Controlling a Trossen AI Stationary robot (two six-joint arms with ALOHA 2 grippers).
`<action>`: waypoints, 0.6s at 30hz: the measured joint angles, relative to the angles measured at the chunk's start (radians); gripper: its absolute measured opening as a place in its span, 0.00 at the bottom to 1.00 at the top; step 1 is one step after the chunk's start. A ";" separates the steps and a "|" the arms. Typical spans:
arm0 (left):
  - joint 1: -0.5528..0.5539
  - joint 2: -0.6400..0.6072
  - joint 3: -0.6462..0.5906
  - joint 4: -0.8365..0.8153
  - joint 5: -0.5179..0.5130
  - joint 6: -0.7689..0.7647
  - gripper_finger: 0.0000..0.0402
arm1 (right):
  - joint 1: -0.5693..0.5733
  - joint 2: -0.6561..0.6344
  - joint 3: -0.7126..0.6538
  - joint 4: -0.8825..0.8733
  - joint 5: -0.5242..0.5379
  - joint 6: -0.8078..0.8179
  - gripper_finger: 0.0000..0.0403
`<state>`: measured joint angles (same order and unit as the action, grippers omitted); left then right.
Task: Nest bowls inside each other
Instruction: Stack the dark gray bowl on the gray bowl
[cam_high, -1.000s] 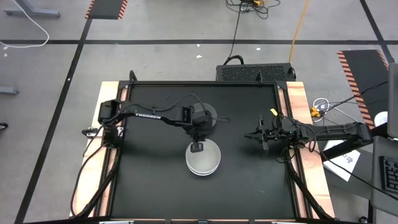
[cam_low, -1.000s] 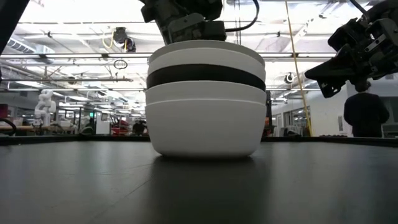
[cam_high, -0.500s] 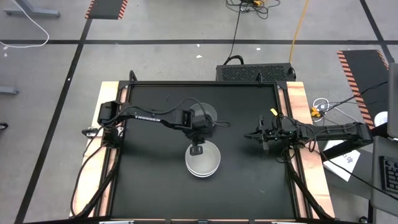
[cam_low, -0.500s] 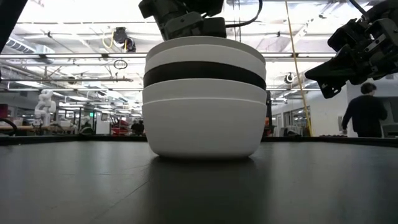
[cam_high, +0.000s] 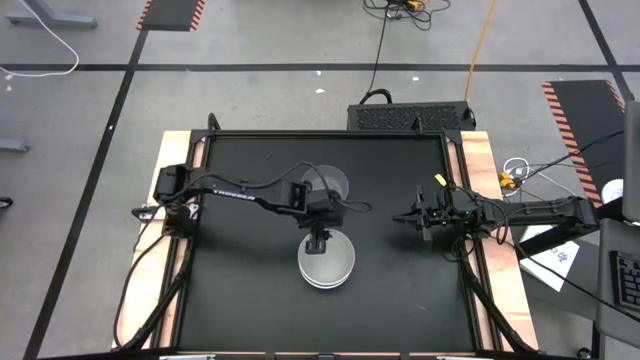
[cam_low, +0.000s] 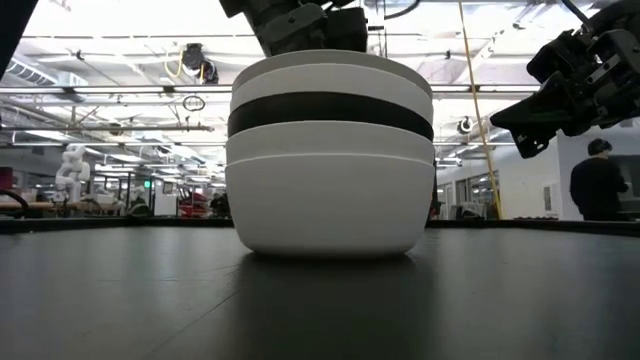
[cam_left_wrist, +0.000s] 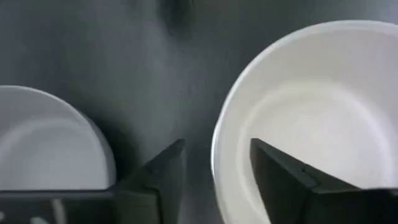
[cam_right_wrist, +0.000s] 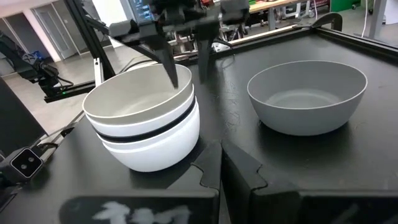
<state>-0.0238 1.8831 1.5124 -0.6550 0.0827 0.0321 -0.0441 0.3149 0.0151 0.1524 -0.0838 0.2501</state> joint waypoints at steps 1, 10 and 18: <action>0.001 -0.007 0.000 0.011 -0.002 0.000 0.47 | 0.000 0.000 0.000 0.000 0.000 0.000 0.00; 0.003 -0.139 0.001 0.097 -0.060 0.029 0.61 | 0.000 0.003 0.000 -0.008 0.000 0.007 0.00; -0.008 -0.409 -0.226 0.303 -0.085 0.038 0.44 | 0.000 0.009 0.000 -0.011 0.000 0.014 0.00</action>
<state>-0.0318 1.4741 1.2863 -0.3516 -0.0018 0.0702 -0.0440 0.3239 0.0149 0.1413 -0.0841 0.2646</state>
